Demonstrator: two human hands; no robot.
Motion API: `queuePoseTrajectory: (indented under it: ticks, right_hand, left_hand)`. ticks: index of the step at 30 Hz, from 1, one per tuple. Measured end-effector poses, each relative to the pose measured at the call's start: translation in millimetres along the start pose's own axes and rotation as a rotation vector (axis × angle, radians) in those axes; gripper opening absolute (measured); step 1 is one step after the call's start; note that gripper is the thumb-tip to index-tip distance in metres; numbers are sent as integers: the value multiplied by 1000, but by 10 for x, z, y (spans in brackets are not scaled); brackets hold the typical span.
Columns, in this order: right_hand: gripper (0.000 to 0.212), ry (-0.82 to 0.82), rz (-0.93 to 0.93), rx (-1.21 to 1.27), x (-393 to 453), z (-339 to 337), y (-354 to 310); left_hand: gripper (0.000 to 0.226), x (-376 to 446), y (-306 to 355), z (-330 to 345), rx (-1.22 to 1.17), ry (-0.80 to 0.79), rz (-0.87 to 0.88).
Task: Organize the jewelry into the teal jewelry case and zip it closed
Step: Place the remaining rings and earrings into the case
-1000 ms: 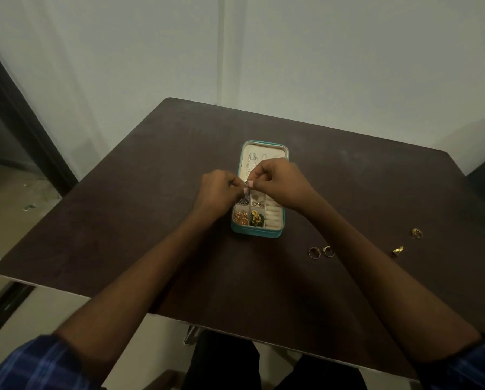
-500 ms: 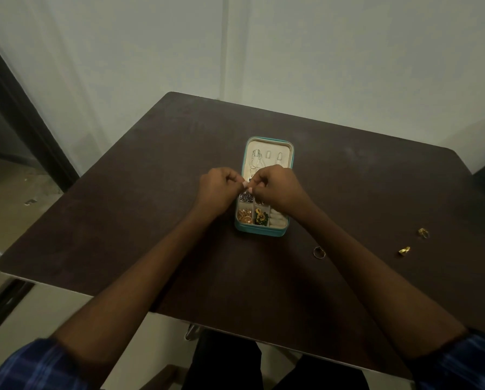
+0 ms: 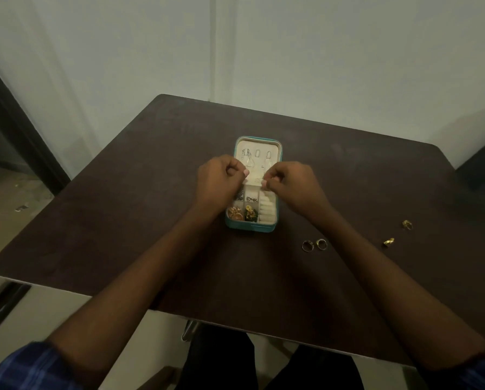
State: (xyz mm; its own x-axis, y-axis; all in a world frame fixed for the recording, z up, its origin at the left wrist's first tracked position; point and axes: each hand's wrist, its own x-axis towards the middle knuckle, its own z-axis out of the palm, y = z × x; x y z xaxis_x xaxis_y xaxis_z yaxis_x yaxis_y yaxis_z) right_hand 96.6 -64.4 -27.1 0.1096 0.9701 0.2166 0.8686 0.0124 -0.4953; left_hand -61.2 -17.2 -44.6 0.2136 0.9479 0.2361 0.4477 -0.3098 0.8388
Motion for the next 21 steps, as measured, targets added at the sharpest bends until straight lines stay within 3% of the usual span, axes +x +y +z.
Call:
queuePoseTrajectory:
  ticks: [4,10,21]
  right_hand:
    - [7,55,47,-45,-295,-333,337]
    - [11,99,232,-117,-857,-750,931]
    - [28,-4,360,-189,-1341,-985,1624]
  left_hand:
    - [6,-91,310,140,43,2,164]
    - [10,-339,690,533,136,-223,363]
    - [18,-647,984,1171,323,-540,343]
